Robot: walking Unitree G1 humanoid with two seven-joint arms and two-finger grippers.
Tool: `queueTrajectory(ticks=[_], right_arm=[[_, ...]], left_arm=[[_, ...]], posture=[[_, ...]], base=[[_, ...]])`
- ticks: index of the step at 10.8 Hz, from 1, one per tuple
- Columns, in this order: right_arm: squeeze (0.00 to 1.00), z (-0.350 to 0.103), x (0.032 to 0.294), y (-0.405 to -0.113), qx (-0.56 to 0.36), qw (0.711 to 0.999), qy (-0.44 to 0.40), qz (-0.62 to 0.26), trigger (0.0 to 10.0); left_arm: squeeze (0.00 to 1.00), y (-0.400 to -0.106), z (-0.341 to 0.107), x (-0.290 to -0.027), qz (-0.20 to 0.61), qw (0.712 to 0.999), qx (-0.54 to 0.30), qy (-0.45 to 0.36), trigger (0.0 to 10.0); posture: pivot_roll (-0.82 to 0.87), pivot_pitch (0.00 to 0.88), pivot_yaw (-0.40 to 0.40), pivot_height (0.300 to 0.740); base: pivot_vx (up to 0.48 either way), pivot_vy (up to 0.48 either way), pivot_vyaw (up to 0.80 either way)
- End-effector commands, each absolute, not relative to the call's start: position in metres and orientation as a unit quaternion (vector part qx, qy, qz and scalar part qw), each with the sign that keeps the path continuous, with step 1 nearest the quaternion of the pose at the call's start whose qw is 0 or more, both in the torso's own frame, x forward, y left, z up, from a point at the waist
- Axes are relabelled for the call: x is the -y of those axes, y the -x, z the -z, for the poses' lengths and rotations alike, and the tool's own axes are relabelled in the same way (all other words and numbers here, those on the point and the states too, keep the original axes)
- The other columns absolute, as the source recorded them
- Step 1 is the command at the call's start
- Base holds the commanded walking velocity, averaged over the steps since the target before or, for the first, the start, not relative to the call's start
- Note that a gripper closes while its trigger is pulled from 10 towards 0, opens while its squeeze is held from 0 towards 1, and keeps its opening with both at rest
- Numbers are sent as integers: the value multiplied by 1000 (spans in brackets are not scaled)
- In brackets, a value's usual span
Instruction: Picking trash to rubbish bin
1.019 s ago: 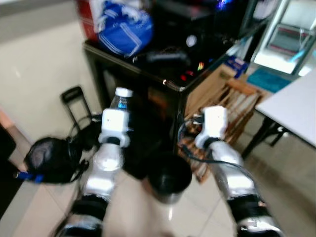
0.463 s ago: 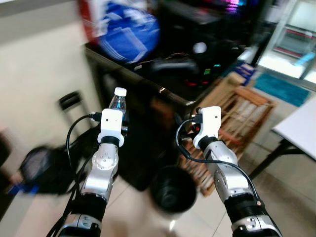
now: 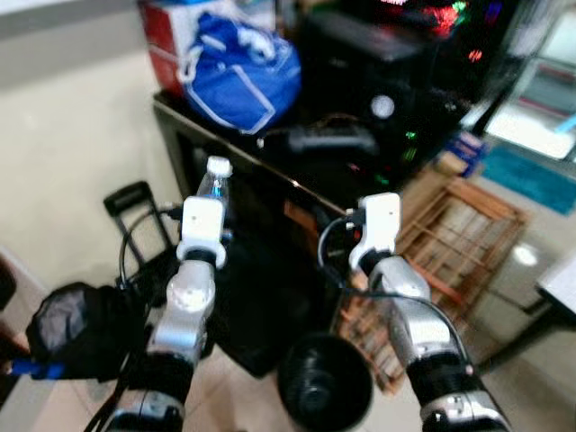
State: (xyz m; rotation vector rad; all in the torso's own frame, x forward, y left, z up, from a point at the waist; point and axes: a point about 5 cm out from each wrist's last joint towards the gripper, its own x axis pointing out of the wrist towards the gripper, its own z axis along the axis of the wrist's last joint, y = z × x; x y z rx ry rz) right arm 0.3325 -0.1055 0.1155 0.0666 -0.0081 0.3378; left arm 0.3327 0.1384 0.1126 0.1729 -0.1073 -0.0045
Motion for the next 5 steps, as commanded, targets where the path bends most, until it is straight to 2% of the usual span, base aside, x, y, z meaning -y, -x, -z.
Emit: queueTrajectory(ticks=[1,5], right_arm=[[0,-115,115,-333,5,988,-29,-155,10000],[0,-106,121,-331,-12,989,-22,-148,10000]], left_arm=[[0,-332,-115,-126,27,995,62,-77,10000],[0,-323,-102,-117,102,991,43,-81,10000]], posture=[[38,48,20,740],[38,49,20,740]], base=[[0,0,0],[0,0,0]])
